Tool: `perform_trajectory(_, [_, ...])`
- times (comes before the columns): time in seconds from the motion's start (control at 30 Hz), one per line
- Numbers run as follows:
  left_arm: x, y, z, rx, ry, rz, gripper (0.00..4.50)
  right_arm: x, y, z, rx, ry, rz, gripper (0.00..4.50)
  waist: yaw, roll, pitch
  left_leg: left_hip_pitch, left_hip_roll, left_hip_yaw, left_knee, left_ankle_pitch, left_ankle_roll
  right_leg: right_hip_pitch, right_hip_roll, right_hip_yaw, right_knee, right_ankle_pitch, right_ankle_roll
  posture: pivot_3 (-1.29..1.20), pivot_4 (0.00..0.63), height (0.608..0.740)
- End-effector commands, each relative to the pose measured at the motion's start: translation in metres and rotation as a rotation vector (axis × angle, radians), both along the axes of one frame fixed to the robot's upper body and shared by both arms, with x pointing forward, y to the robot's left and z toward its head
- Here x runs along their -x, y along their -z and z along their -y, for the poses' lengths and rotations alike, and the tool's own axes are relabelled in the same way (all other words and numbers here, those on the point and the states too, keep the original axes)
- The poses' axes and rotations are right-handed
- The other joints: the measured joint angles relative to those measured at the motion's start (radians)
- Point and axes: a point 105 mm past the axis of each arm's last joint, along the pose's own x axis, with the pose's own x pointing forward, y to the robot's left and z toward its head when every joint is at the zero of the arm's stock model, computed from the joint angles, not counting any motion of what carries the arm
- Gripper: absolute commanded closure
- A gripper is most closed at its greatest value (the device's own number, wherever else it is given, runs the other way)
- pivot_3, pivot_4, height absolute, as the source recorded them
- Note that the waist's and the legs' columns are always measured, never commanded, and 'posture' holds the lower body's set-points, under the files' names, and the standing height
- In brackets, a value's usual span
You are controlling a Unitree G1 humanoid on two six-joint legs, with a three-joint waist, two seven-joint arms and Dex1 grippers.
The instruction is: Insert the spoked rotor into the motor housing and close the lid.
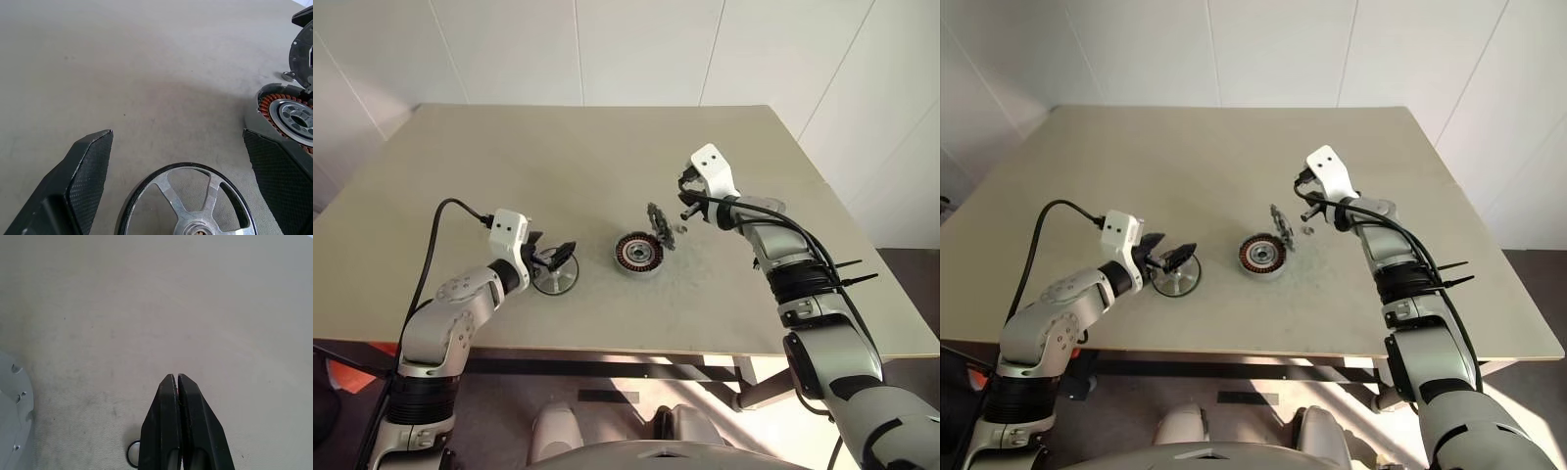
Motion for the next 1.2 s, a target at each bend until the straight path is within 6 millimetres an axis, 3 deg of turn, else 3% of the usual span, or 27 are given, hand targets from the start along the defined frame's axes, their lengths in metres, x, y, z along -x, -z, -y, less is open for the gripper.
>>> perform_trajectory(0.03, [0.000,-0.011,0.003,-0.008,0.011,0.044,0.00,-0.002,-0.009,0.007,0.024,0.016,0.029,4.48,0.000,0.000,0.000,0.000,0.000,0.000,0.000,0.000,0.000,0.000,0.000,0.000,0.000,0.000,0.000,0.00,0.000,0.740])
perform_trajectory(0.17, [0.001,-0.010,0.003,-0.009,0.012,0.041,0.00,0.006,0.004,0.017,0.053,0.004,-0.046,4.48,0.001,0.000,0.000,0.003,0.000,0.000,0.000,0.001,-0.001,0.002,0.000,0.000,0.001,0.000,0.000,0.00,0.000,0.740])
perform_trajectory(0.3, [0.001,-0.009,0.003,-0.008,0.014,0.039,0.00,0.017,0.012,0.016,0.073,-0.052,-0.074,3.23,0.001,0.000,0.000,0.004,0.000,0.000,0.000,0.001,-0.001,0.004,0.000,0.000,0.001,0.000,0.000,0.00,0.000,0.740])
perform_trajectory(0.5, [0.003,-0.007,0.006,-0.003,0.017,0.033,0.00,0.027,0.028,0.013,0.079,-0.076,-0.129,3.23,-0.001,0.000,0.000,0.006,0.000,0.000,0.000,0.001,-0.001,0.004,0.000,0.001,0.003,0.000,0.000,0.00,0.000,0.740])
perform_trajectory(0.6, [0.003,-0.007,0.005,-0.006,0.018,0.031,0.00,0.020,0.016,0.017,0.083,-0.036,-0.074,3.23,0.000,0.000,0.000,0.006,0.000,0.000,0.001,0.001,-0.001,0.004,0.000,0.001,0.003,0.000,0.000,0.00,0.000,0.740])
perform_trajectory(0.67, [0.004,-0.007,0.005,-0.008,0.019,0.031,0.00,0.011,-0.004,0.030,0.186,0.022,0.026,3.23,0.000,0.000,0.000,0.006,0.000,0.000,0.001,0.001,-0.001,0.004,0.000,0.001,0.004,0.000,0.000,0.00,0.000,0.740])
perform_trajectory(0.7, [0.004,-0.007,0.005,-0.009,0.020,0.031,0.00,0.007,-0.023,0.033,0.242,0.026,0.100,3.23,0.001,0.001,0.000,0.006,0.000,0.000,0.001,0.001,-0.002,0.004,0.000,0.001,0.004,0.000,0.000,0.00,0.000,0.740])
perform_trajectory(0.77, [0.004,-0.007,0.006,-0.009,0.024,0.030,0.00,0.006,-0.065,0.023,0.238,-0.020,0.220,3.23,0.001,0.004,0.002,0.006,-0.001,0.001,0.001,0.001,-0.002,0.004,-0.001,0.001,0.004,0.000,0.000,0.00,0.000,0.740])
perform_trajectory(0.83, [0.003,-0.007,0.008,-0.008,0.032,0.029,0.00,0.015,-0.086,0.004,0.254,-0.133,0.277,3.23,0.000,0.004,0.003,0.006,-0.001,0.001,0.001,0.001,-0.002,0.003,-0.001,0.002,0.005,0.000,0.000,0.00,0.000,0.740])
perform_trajectory(1.1, [-0.001,-0.006,0.012,-0.006,0.047,0.029,0.00,0.082,-0.063,-0.052,0.488,-0.705,0.258,3.23,0.005,-0.001,0.000,0.008,0.000,0.001,0.001,0.000,-0.001,0.005,0.000,0.002,0.005,-0.001,-0.001,0.00,0.000,0.740])
perform_trajectory(1.2, [-0.003,-0.006,0.014,-0.006,0.052,0.028,0.00,0.094,-0.039,-0.049,0.605,-0.833,0.206,3.23,0.006,-0.001,0.000,0.008,0.000,0.001,0.002,0.000,0.001,0.005,0.000,0.002,0.006,-0.001,-0.001,0.00,0.000,0.740])
